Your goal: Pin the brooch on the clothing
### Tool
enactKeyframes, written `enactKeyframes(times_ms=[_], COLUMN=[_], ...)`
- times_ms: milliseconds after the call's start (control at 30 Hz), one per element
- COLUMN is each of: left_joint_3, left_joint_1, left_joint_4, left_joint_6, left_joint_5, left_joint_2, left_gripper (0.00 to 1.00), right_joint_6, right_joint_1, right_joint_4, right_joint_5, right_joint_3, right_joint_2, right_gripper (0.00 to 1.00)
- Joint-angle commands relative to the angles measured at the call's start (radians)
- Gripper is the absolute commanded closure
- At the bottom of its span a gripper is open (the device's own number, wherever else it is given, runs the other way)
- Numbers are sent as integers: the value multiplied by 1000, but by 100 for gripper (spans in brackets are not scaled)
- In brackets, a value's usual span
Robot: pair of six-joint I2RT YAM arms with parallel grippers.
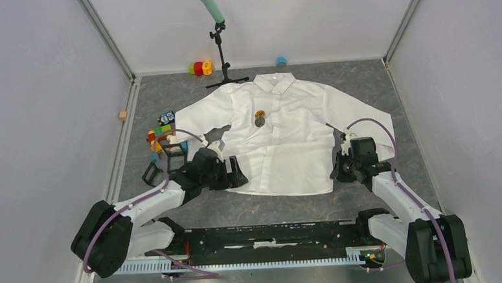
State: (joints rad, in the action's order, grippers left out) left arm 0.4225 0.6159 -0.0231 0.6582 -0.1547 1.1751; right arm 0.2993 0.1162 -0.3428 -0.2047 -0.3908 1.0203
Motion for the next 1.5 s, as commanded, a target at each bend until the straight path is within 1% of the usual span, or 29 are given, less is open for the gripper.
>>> enactKeyframes(times_ms=[0, 200, 233, 300, 367, 433, 500, 600, 667, 733, 800, 900, 967, 1067, 1167, 1300, 1333, 1367, 1400, 1467], left_joint_3=[-14, 0, 22, 84, 160, 215, 252, 236, 208, 183, 151, 85, 40, -5, -64, -80, -71, -60, -42, 8], left_joint_1=[4, 6, 6, 5, 4, 3, -1, -2, -2, -1, 0, 4, 10, 42, 50, 50, 50, 50, 50, 50], left_joint_4=[-221, -354, -387, -441, -450, -416, -332, -136, -41, -9, -19, -74, -131, -229, -284, -331, -346, -357, -372, -388], left_joint_6=[56, 110, 106, 69, 22, -9, -20, -11, -3, -5, -6, 0, 18, 56, 97, 130, 137, 138, 135, 112], left_joint_5=[-62, -227, -228, -187, -153, -118, -91, -20, -16, -34, -39, -49, -53, -29, -30, -72, -79, -82, -82, -74], left_joint_2=[-102, -237, -262, -288, -260, -193, -114, -12, 45, 85, 95, 45, -20, -135, -230, -316, -330, -345, -357, -360], left_gripper=[7, 6, 6, 5, 2, 1, 1, 1, 1, 1, 1, 1, 1, 1, 1, 0, 0, 0, 0, 0], right_joint_6=[21, -9, -16, -31, -44, -61, -70, -79, -80, -80, -76, -73, -71, -63, -65, -70, -70, -69, -70, -70], right_joint_1=[3, 3, 4, 3, 3, 3, 3, 4, 3, 3, 3, 3, 3, 3, 3, 3, 3, 3, 3, 2], right_joint_4=[-136, -351, -384, -436, -478, -518, -537, -553, -560, -578, -594, -618, -641, -672, -690, -692, -689, -685, -679, -648], right_joint_5=[-33, -78, -79, -67, -47, -25, 18, 42, 30, 52, 65, 64, 69, 87, 85, 88, 88, 88, 94, 103], right_joint_3=[-20, -62, -69, -79, -85, -90, -82, -61, -68, -79, -82, -87, -102, -124, -132, -143, -153, -164, -181, -210], right_joint_2=[-88, -144, -154, -170, -183, -191, -204, -215, -222, -231, -243, -252, -256, -267, -268, -266, -267, -266, -266, -266], right_gripper=[93, 95, 95, 95, 95, 95, 94, 94, 93, 93, 93, 91, 89, 89, 88, 87, 85, 82, 72, 51])
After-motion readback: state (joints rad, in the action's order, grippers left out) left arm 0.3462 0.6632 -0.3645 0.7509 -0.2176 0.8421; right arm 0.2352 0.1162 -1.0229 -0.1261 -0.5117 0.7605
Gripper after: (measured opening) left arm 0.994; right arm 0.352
